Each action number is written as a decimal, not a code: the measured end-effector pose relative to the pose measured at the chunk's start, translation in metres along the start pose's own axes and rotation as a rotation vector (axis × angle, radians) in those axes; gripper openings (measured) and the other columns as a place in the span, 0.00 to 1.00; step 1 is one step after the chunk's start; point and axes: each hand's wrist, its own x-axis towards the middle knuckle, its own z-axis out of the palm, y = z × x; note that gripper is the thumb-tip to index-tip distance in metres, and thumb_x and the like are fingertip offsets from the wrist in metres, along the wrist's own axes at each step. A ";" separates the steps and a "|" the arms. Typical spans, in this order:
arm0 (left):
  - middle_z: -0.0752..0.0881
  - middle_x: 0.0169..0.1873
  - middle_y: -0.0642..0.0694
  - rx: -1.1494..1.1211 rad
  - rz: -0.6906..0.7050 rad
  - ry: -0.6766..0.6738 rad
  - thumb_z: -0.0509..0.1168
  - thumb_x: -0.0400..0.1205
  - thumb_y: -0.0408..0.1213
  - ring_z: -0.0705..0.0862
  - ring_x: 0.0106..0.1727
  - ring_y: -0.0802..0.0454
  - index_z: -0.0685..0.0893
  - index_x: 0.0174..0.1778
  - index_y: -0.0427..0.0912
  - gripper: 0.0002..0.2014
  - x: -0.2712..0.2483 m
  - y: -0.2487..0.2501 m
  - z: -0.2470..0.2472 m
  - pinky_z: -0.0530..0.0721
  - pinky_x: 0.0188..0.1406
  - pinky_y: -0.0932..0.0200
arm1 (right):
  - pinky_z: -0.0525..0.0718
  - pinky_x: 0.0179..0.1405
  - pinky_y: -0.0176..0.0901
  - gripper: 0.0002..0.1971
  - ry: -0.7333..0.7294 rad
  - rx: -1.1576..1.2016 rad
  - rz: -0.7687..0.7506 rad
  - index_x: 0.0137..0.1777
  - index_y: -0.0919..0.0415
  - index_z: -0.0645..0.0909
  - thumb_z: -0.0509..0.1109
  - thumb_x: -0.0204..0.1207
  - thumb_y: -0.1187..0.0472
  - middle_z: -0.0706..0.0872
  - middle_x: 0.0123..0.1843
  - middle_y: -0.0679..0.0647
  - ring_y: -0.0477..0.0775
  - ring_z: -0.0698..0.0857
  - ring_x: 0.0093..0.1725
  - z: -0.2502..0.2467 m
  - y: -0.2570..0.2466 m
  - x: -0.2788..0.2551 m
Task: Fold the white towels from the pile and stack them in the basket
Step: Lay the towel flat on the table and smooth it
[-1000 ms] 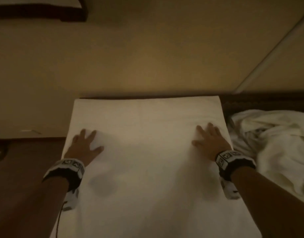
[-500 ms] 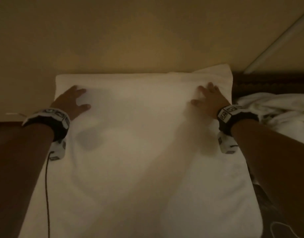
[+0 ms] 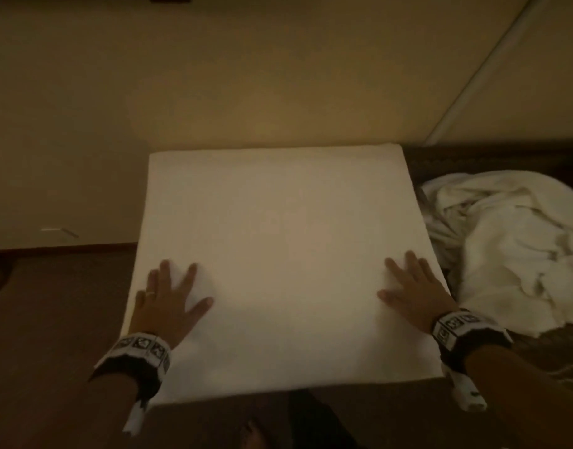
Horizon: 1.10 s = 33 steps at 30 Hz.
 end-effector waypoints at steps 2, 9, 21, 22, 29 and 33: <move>0.32 0.85 0.42 0.016 -0.004 -0.011 0.44 0.77 0.75 0.39 0.86 0.36 0.33 0.81 0.71 0.40 -0.005 0.001 0.002 0.50 0.83 0.34 | 0.53 0.82 0.68 0.46 -0.002 0.022 0.023 0.86 0.42 0.45 0.43 0.70 0.21 0.39 0.87 0.57 0.68 0.42 0.85 0.001 -0.002 -0.008; 0.30 0.84 0.46 0.023 -0.014 -0.108 0.48 0.73 0.79 0.38 0.86 0.36 0.34 0.81 0.73 0.44 0.049 0.009 -0.030 0.52 0.82 0.31 | 0.48 0.82 0.62 0.44 -0.109 0.042 0.077 0.84 0.39 0.35 0.56 0.77 0.30 0.30 0.86 0.58 0.69 0.38 0.85 -0.041 -0.010 0.044; 0.34 0.86 0.49 0.029 -0.029 -0.139 0.50 0.69 0.81 0.42 0.86 0.35 0.39 0.81 0.74 0.46 0.163 0.035 -0.095 0.57 0.80 0.27 | 0.52 0.81 0.65 0.43 -0.063 -0.027 0.069 0.85 0.40 0.39 0.57 0.77 0.29 0.36 0.87 0.58 0.69 0.45 0.85 -0.110 -0.012 0.143; 0.34 0.86 0.48 0.025 -0.032 -0.145 0.51 0.70 0.80 0.42 0.86 0.35 0.39 0.81 0.74 0.46 0.166 0.036 -0.096 0.56 0.80 0.28 | 0.52 0.81 0.65 0.43 -0.057 -0.044 0.071 0.85 0.41 0.40 0.56 0.77 0.29 0.37 0.87 0.58 0.69 0.46 0.85 -0.112 -0.013 0.143; 0.35 0.86 0.47 0.024 -0.005 -0.034 0.51 0.80 0.69 0.42 0.87 0.40 0.41 0.86 0.60 0.42 0.112 0.026 -0.062 0.53 0.82 0.34 | 0.61 0.79 0.69 0.36 0.055 -0.060 0.043 0.86 0.49 0.46 0.52 0.82 0.37 0.43 0.87 0.59 0.66 0.48 0.85 -0.085 -0.031 0.114; 0.31 0.85 0.47 0.097 0.036 -0.015 0.41 0.81 0.70 0.38 0.86 0.40 0.33 0.84 0.62 0.39 0.033 0.017 -0.010 0.47 0.83 0.33 | 0.58 0.81 0.67 0.40 0.061 -0.102 -0.083 0.86 0.48 0.40 0.48 0.80 0.32 0.38 0.87 0.58 0.64 0.44 0.86 -0.039 -0.047 0.050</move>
